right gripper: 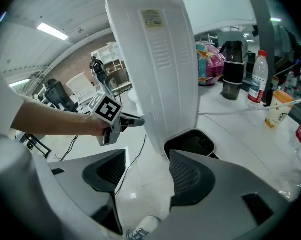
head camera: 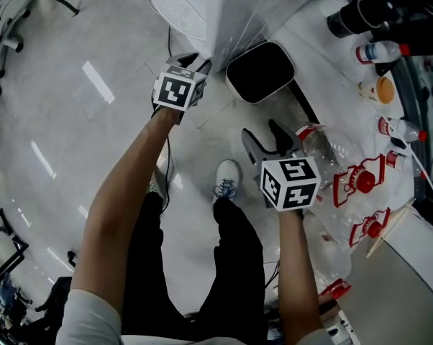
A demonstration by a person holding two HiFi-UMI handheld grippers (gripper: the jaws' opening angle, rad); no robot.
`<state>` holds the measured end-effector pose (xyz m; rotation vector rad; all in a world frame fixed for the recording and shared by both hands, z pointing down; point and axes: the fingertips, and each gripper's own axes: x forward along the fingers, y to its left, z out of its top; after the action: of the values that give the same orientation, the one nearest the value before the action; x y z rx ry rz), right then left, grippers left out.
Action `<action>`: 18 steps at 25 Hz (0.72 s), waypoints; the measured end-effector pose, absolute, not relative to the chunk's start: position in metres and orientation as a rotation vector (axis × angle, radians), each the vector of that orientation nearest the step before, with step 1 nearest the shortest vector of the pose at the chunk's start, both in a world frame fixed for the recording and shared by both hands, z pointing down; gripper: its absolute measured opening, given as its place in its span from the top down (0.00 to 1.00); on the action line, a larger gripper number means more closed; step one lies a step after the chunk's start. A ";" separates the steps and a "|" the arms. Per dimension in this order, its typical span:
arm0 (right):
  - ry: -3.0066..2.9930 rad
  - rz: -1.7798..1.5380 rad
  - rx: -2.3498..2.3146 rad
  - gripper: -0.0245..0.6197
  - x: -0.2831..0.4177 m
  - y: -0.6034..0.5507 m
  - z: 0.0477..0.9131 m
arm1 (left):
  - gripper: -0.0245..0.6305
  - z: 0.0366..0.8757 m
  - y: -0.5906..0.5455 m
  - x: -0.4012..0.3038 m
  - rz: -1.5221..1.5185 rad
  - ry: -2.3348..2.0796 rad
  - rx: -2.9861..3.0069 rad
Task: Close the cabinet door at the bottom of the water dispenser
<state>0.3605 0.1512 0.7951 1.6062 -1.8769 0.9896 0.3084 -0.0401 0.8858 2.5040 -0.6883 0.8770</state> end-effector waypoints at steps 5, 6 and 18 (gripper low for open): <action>-1.837 0.970 1.661 0.50 0.388 0.172 0.790 | 0.71 0.887 -0.043 0.318 0.897 -0.716 2.478; -1.826 0.973 1.672 0.50 0.395 0.176 0.787 | 0.71 0.888 -0.041 0.317 0.905 -0.720 2.473; -1.848 0.823 1.675 0.52 0.441 0.176 0.656 | 0.85 0.778 0.023 0.258 0.765 -0.847 2.305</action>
<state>0.4414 0.1758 0.6557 1.6746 -1.8479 0.8232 0.2583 0.0234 0.7777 2.3046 -0.8475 0.7653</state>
